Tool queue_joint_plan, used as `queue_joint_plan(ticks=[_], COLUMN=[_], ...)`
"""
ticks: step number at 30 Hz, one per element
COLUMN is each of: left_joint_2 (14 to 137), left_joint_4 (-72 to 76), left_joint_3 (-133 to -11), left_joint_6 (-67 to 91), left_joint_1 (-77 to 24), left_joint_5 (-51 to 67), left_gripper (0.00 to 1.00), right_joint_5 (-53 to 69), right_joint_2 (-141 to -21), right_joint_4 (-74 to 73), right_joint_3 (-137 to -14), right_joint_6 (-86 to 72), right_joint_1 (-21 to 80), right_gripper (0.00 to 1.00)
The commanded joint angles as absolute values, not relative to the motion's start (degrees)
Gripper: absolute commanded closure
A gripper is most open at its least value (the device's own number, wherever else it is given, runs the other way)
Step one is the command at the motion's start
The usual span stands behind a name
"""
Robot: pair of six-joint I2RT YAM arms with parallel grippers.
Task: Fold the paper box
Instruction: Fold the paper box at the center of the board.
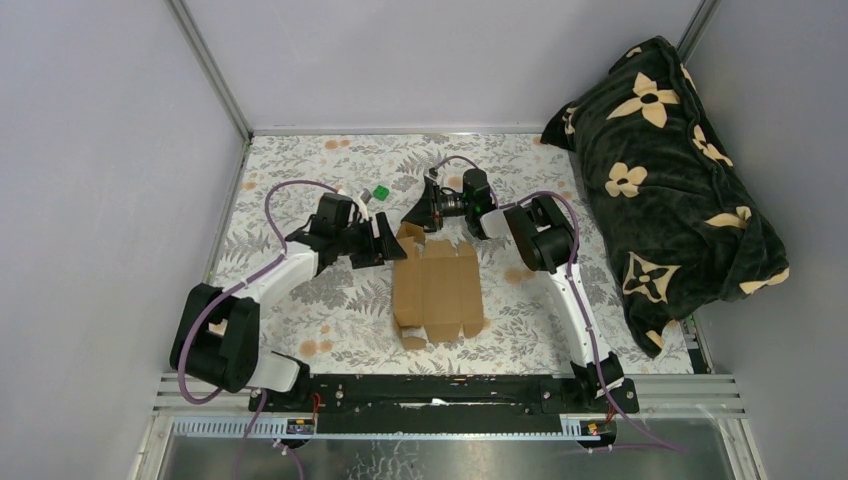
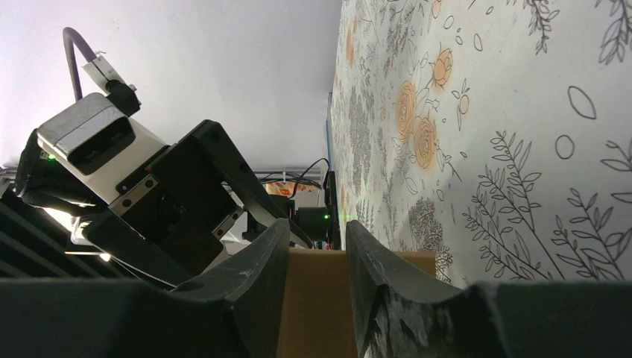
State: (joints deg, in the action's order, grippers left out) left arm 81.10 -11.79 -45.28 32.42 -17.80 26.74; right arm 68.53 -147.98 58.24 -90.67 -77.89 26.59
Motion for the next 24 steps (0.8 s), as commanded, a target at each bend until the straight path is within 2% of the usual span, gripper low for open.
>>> queue_joint_plan(ticks=[1,13,24], left_joint_2=[78.5,75.8,76.8], left_joint_4=[-13.0,-13.9,-13.1], left_joint_3=[-46.2,-44.9,-45.0], left_joint_6=[31.6,31.9,32.3], left_joint_1=[-17.1,-17.0,-17.1], left_joint_5=[25.8,26.2,26.5], left_gripper=[0.22,0.21,0.22], right_joint_5=[70.2,69.6,69.6], right_joint_2=[-143.6,-142.6,-137.5], right_joint_4=[60.0,57.5,59.4], right_joint_3=[-92.0,-91.1,-81.9], right_joint_6=[-77.2,-74.9,-72.5], right_joint_1=[26.6,27.0,26.9], right_gripper=[0.59,0.59,0.59])
